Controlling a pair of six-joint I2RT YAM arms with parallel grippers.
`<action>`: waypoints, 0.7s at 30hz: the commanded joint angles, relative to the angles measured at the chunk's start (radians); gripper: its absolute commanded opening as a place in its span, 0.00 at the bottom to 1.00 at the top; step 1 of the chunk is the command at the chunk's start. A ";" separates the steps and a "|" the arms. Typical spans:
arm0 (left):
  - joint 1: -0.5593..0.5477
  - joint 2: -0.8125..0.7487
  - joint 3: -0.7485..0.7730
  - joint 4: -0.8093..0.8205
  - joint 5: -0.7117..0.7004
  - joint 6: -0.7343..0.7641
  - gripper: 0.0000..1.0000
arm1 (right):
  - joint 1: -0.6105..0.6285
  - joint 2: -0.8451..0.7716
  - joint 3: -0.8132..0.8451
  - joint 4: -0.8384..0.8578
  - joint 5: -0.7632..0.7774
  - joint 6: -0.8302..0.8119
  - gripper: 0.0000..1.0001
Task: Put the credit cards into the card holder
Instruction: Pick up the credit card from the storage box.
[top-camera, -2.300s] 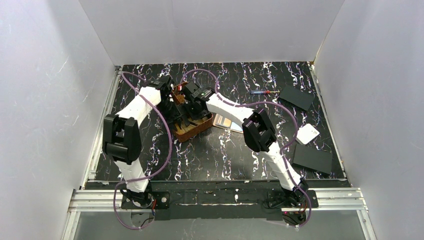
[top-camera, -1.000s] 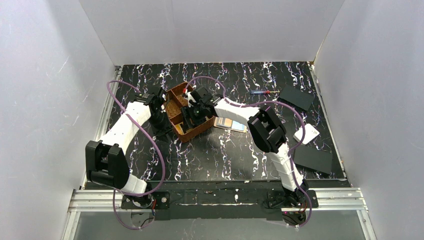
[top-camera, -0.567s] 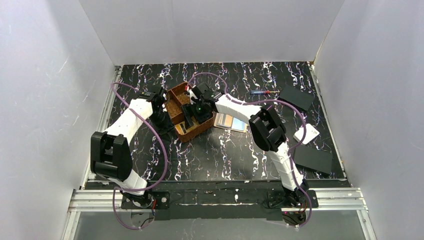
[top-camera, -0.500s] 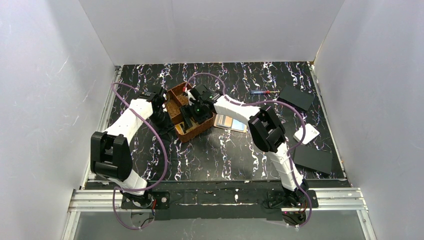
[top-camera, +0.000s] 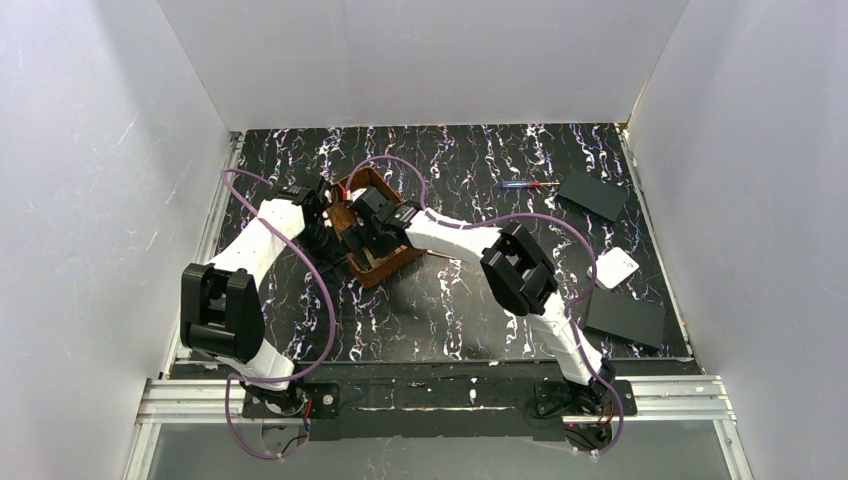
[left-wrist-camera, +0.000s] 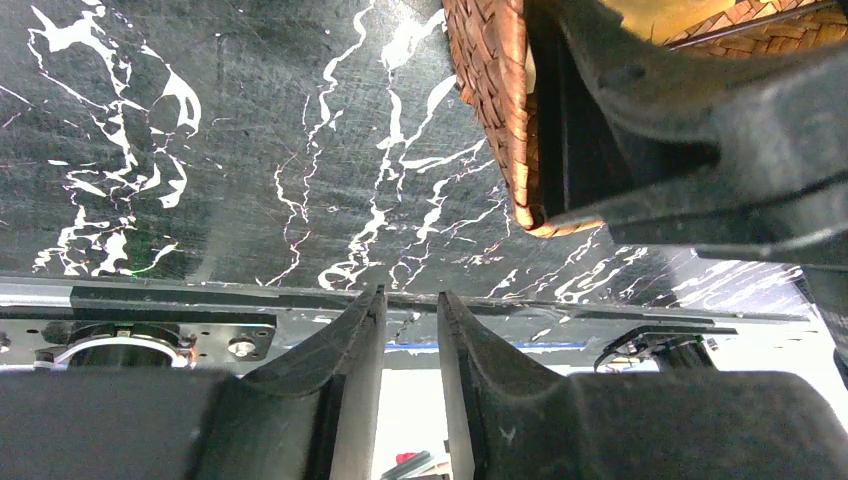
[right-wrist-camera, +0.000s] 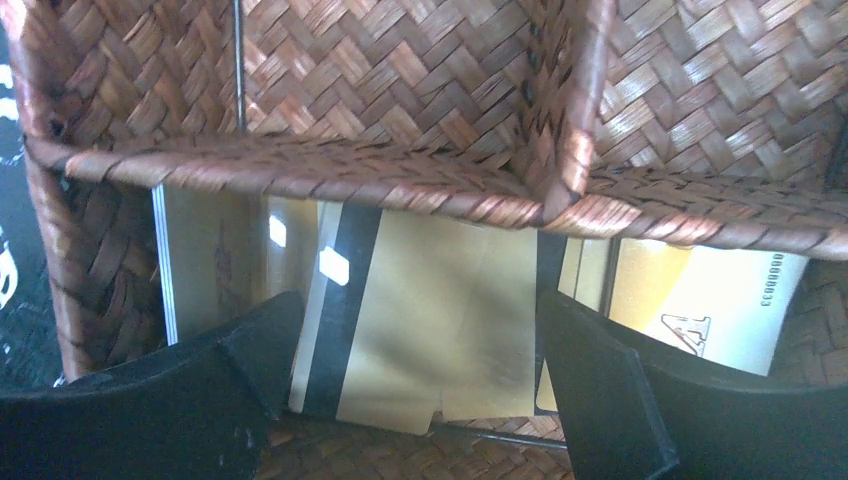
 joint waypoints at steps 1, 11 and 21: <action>0.007 -0.046 -0.018 -0.038 -0.004 0.001 0.25 | 0.017 0.092 -0.004 -0.052 0.108 0.026 0.93; 0.007 -0.054 -0.023 -0.044 -0.009 0.010 0.25 | 0.010 0.090 0.017 -0.042 -0.021 0.029 0.44; 0.007 -0.053 -0.035 -0.044 -0.011 0.018 0.25 | -0.075 0.039 0.134 -0.122 -0.010 0.035 0.18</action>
